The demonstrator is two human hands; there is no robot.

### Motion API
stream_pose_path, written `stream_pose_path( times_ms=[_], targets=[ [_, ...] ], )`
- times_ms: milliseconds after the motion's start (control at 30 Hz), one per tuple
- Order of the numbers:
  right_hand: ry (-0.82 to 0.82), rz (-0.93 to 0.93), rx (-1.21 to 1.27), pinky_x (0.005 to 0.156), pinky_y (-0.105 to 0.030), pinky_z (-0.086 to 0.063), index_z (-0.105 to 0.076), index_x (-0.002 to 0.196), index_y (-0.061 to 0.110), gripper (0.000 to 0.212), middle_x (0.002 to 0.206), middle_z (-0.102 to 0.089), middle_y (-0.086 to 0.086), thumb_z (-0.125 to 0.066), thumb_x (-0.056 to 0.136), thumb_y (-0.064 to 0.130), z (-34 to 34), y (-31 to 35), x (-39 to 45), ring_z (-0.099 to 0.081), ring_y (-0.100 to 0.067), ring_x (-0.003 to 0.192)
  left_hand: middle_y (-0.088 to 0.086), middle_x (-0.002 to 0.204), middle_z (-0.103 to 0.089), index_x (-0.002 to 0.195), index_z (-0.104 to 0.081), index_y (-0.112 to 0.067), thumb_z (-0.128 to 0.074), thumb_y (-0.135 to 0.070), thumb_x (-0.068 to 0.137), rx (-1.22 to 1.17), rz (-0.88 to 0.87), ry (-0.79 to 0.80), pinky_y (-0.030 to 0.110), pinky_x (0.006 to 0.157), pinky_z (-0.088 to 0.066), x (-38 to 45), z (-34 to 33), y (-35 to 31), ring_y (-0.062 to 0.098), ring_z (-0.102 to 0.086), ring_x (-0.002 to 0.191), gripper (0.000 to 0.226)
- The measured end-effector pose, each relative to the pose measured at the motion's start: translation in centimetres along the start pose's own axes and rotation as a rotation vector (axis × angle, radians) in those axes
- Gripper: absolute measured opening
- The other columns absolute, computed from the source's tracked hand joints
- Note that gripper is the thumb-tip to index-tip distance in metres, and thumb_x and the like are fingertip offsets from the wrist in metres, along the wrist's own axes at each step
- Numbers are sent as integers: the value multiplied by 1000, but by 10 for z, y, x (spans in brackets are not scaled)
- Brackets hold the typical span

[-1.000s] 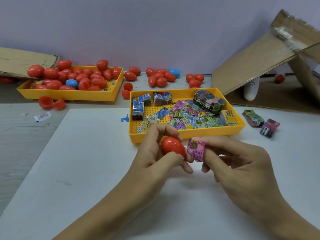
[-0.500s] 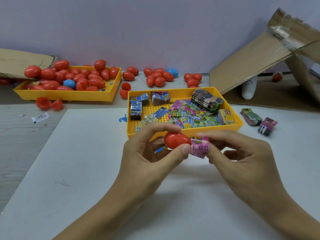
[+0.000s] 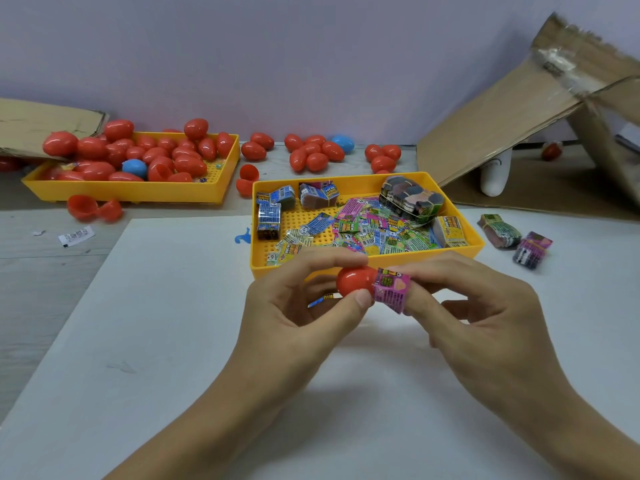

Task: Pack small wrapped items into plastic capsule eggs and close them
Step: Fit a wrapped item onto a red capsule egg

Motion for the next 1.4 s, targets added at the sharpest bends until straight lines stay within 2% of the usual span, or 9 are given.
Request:
stream_pose_path(
  times_ms=[100, 267, 400, 467, 633, 867, 1067, 1200, 1400],
  targets=[
    [1, -19, 0, 42, -37, -47, -76, 94, 28, 13, 87, -70, 11, -70, 84, 30, -1, -2, -1, -65, -17, 76, 4, 104, -71, 100, -74, -15, -72, -5, 76, -3, 2, -2, 39, 83, -60, 0, 0, 1, 24, -72, 93, 26],
    [12, -35, 10, 41, -40, -46, -76, 94, 28, 14, 87, -70, 11, -68, 84, 32, -3, -3, -1, -66, -17, 75, 8, 106, -70, 103, -76, -18, -71, -5, 77, -32, 42, 5, 50, 84, -58, 0, 0, 5, 27, -72, 94, 30],
    [12, -58, 50, 39, -40, -45, -76, 93, 31, 11, 86, -70, 10, -71, 84, 37, -3, -5, -1, -65, -18, 73, 7, 107, -69, 109, -76, -21, -71, -7, 78, -40, 68, 24, 51, 86, -57, 1, -1, 8, 29, -71, 96, 34],
    [13, -62, 64, 38, -41, -45, -76, 92, 33, 15, 88, -70, 9, -67, 84, 43, -4, -5, 0, -66, -19, 73, 5, 106, -69, 110, -76, -21, -72, -8, 78, -43, 70, 32, 47, 86, -59, 1, -1, 9, 28, -72, 97, 35],
    [7, -90, 94, 39, -43, -45, -75, 93, 35, 21, 89, -70, 8, -63, 82, 48, -3, -8, 0, -67, -21, 74, 4, 101, -69, 110, -76, -15, -76, -7, 76, -5, 30, 27, 23, 78, -58, 1, -1, 6, 16, -72, 91, 35],
    [7, -67, 86, 38, -42, -46, -76, 90, 34, 18, 91, -70, 8, -65, 80, 44, -4, -5, -1, -66, -19, 76, 4, 102, -69, 106, -77, -19, -77, -12, 76, 6, 28, 22, 43, 77, -62, -1, -2, 6, 25, -73, 86, 30],
    [-11, -55, 71, 39, -42, -47, -74, 94, 35, 17, 94, -71, 10, -65, 81, 40, -2, -5, -1, -67, -17, 77, 4, 102, -69, 109, -75, -16, -69, -3, 78, 13, 28, 27, 42, 76, -62, -2, -4, 6, 22, -73, 85, 34],
    [-14, -22, 31, 42, -40, -49, -74, 95, 33, 19, 95, -71, 11, -71, 82, 20, -1, -5, -1, -67, -17, 79, 5, 102, -67, 113, -74, -17, -71, -4, 79, 35, -2, 22, 40, 76, -62, -3, -3, 3, 22, -71, 89, 37],
    [8, 98, -45, 53, -22, -49, -73, 98, 24, 20, 94, -70, 11, -72, 81, 13, 0, 10, -1, -67, -15, 82, 2, 101, -67, 113, -73, -21, -70, -19, 79, 62, -28, 31, 39, 74, -62, -5, -5, -1, 23, -69, 90, 35]
  ],
)
Point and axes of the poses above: each hand's wrist, its own x-axis towards the middle knuckle, its own z-axis out of the back of the hand, y = z × x, the point moved 9 cm from there along x, towards the middle knuckle
